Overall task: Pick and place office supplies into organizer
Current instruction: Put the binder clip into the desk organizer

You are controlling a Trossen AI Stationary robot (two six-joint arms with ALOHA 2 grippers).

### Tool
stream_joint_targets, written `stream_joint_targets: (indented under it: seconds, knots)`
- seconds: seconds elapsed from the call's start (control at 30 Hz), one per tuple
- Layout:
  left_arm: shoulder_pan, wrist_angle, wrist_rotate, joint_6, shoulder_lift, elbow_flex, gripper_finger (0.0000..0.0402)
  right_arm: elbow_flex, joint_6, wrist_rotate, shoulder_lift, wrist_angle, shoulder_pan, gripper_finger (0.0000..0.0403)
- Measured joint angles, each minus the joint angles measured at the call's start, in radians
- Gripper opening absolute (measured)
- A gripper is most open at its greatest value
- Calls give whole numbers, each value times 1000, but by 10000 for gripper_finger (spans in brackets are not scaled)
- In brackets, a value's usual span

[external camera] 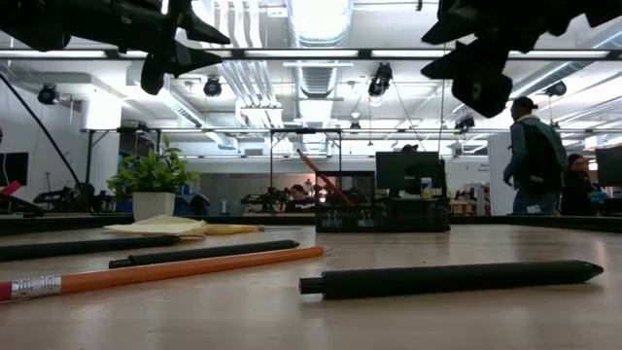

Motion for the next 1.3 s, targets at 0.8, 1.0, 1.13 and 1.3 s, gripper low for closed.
stream_joint_targets:
  seconds: [0.8, 1.0, 1.13, 1.3]
  knots:
    - [0, 0, 0, 0, 3, 0, 157, 0, 584, -378, 0, -18, 147, 136]
    - [0, 0, 0, 0, 3, 0, 157, 1, 666, -378, 8, -108, 200, 127]
    - [0, 0, 0, 0, 3, 0, 157, 21, 738, -377, 35, -132, 238, 113]
    - [0, -2, 0, 0, 3, 0, 157, 186, 660, -372, 129, -308, 263, 99]
